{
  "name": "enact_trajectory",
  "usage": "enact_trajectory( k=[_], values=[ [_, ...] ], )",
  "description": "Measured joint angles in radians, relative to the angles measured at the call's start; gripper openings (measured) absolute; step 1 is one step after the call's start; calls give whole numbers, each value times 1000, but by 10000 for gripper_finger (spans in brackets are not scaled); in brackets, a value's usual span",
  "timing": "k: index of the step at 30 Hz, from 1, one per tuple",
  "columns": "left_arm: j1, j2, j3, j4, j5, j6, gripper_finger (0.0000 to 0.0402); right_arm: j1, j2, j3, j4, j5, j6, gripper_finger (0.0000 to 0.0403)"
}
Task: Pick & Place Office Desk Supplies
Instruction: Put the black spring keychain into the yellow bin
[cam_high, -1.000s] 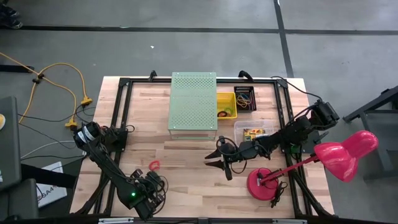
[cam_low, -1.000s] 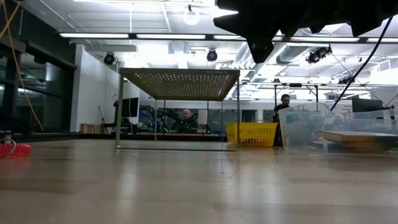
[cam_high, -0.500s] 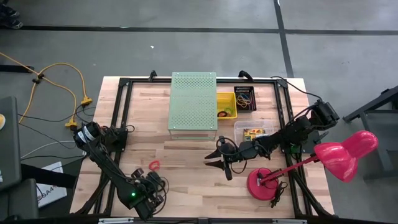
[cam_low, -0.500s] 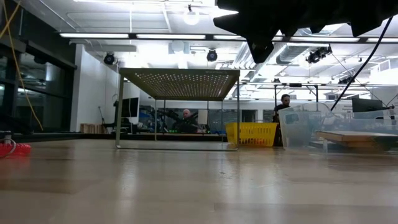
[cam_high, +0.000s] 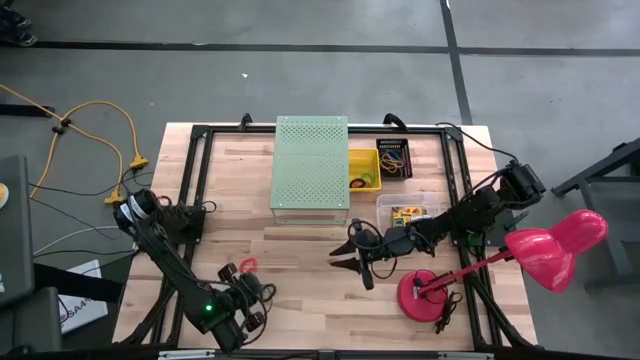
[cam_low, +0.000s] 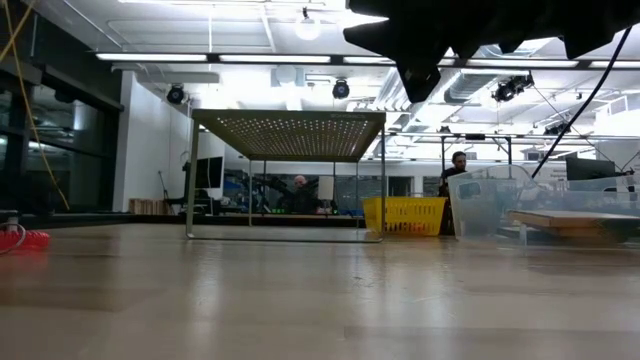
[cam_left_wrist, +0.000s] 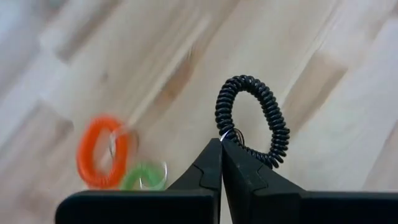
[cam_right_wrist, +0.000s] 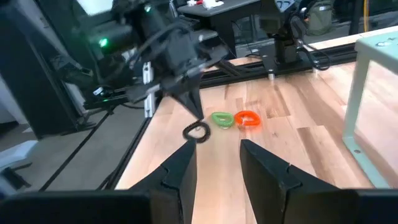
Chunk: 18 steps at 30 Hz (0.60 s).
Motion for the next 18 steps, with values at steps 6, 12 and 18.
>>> enact_trajectory(
  k=[6, 12, 18],
  values=[
    [30, -70, 1, 47, -163, 143, 0, 0, 0, 0, 0, -65, 6, 111],
    [117, -94, 1, 206, -247, 432, 0, 0, 0, 0, 1, -64, 52, 111],
    [233, -94, 1, 395, -261, 697, 0, -3, 0, 0, 0, -16, 131, 111]
  ],
)
